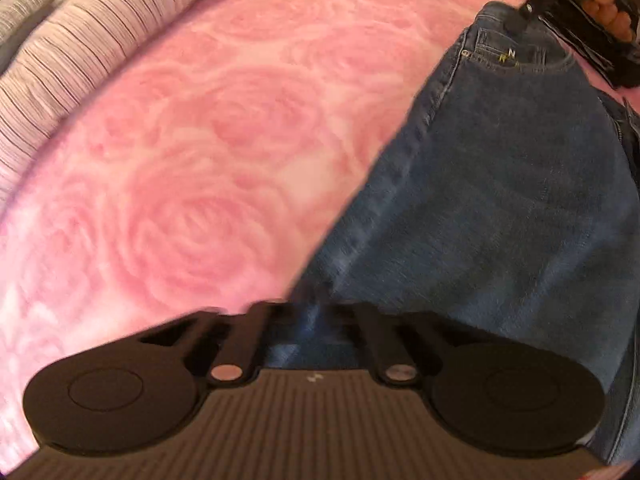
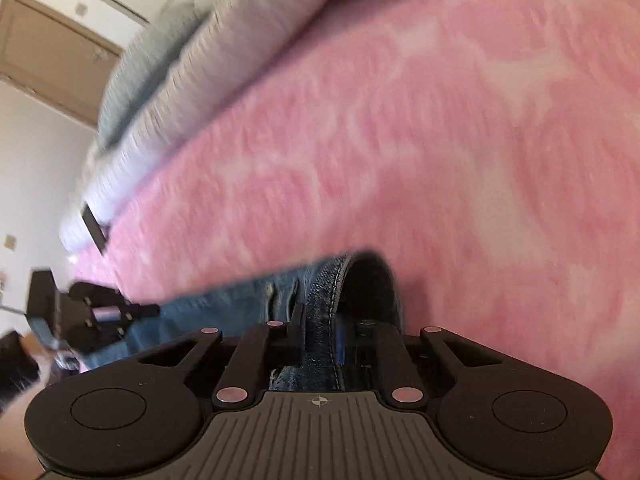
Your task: Fold clothes
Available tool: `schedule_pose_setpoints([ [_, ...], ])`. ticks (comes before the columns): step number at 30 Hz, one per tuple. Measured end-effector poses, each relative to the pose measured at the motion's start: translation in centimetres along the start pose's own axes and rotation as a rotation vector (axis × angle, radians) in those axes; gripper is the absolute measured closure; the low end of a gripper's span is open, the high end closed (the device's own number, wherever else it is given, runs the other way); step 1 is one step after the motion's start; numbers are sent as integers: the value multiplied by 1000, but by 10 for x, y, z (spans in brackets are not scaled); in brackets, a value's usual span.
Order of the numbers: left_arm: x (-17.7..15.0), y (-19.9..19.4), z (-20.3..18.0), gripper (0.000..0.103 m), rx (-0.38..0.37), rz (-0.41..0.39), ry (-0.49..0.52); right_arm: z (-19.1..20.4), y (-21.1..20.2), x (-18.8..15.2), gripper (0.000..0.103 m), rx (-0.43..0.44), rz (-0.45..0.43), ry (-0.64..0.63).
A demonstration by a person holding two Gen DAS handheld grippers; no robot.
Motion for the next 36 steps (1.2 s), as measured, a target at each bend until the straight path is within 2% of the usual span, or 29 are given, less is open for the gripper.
schedule_pose_setpoints([
  [2, 6, -2, 8, 103, -7, -12, -32, 1, 7, 19, 91, -11, 10, -32],
  [5, 12, -5, 17, 101, -32, -28, -84, -8, 22, 16, 90, -76, 67, -61],
  [7, 17, -7, 24, 91, -48, -39, -119, -15, 22, 9, 90, -84, 74, -40],
  [9, 20, -8, 25, 65, -89, -47, -143, -17, 14, 4, 88, -78, 72, -15],
  [11, 20, -9, 16, 60, -170, -45, -142, -13, 17, 6, 85, -87, 71, -47],
  [13, 17, -3, 5, 60, -202, -25, -110, -10, 20, 8, 85, -97, 71, -79],
  [14, 15, 0, 0, 59, -204, -13, -91, -8, 21, 9, 81, -102, 71, -95],
  [17, 10, 11, -13, 60, -199, 18, -27, -3, 26, 12, 32, -116, 71, -143],
  [18, 8, 14, -17, 60, -195, 23, -7, -2, 27, 13, 32, -121, 71, -159],
  [20, 7, 15, -22, 59, -178, 28, 30, 2, 30, 15, 32, -131, 71, -191],
  [22, 5, 15, -25, 67, -152, 33, 65, 5, 33, 17, 32, -141, 70, -223],
  [23, 4, 15, -27, 76, -134, 35, 78, 6, 34, 18, 32, -145, 71, -238],
  [24, 5, 15, -27, 91, -114, 32, 86, 7, 35, 20, 50, -151, 74, -245],
  [25, 6, 13, -26, 94, -97, 24, 94, 7, 36, 22, 69, -156, 77, -252],
  [26, 8, 11, -25, 95, -77, 15, 105, 7, 37, 24, 73, -161, 80, -259],
  [28, 11, 8, -24, 96, -34, -5, 128, 7, 39, 28, 76, -172, 87, -274],
  [31, 20, 12, -9, 97, 7, -26, 87, 8, 42, 34, 77, -188, 96, -295],
  [34, 21, 24, -9, 98, 13, -5, 78, 2, 50, 33, 77, -200, 102, -280],
  [35, 20, 23, -9, 98, 24, -7, 79, 2, 48, 31, 76, -204, 92, -276],
  [36, 19, 21, -8, 93, 35, -12, 73, 2, 46, 30, 74, -208, 82, -272],
])
Point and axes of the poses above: each gripper's, at about its wrist camera, not at the fingertips, and y roughly the way its jaws point, z to its left, x to its top, the point moved 6 cm from there along y, roughly the way its jaws point, and after that the axes turned 4 degrees about z, right-handed, at the moved point
